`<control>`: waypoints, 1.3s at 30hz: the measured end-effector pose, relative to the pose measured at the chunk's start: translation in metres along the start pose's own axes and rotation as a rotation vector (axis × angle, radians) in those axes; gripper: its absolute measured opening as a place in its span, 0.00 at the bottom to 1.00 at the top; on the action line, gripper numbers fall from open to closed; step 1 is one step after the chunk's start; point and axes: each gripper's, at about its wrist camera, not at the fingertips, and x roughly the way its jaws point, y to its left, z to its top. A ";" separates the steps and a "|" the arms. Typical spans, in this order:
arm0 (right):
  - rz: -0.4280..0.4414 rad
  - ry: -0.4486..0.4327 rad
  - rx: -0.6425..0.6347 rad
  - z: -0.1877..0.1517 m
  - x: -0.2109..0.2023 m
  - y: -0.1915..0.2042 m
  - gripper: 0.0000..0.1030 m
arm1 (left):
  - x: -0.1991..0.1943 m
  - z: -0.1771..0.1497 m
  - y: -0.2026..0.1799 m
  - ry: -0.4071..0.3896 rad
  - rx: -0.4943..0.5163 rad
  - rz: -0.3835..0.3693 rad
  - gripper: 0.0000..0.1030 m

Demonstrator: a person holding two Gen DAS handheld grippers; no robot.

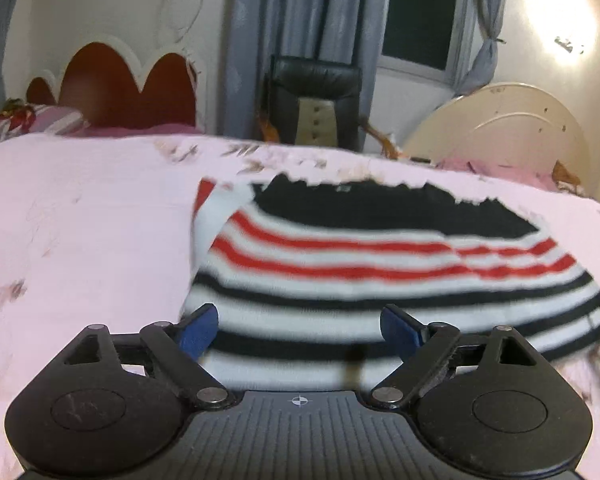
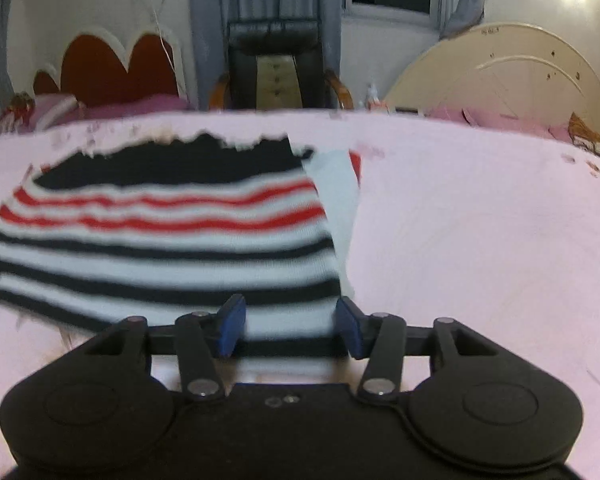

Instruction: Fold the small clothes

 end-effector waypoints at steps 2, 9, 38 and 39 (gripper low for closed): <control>0.003 0.003 -0.013 0.012 0.014 0.005 0.42 | 0.013 0.012 -0.004 -0.009 0.017 0.000 0.85; -0.016 0.079 -0.051 0.024 0.057 0.006 0.40 | 0.063 0.020 -0.003 0.126 0.038 0.009 0.86; 0.334 0.044 0.190 0.031 0.033 0.053 0.05 | 0.041 -0.061 0.097 -0.068 -0.893 -0.177 0.43; 0.345 0.049 0.206 0.033 0.040 0.054 0.05 | 0.048 -0.057 0.097 -0.067 -0.887 -0.178 0.42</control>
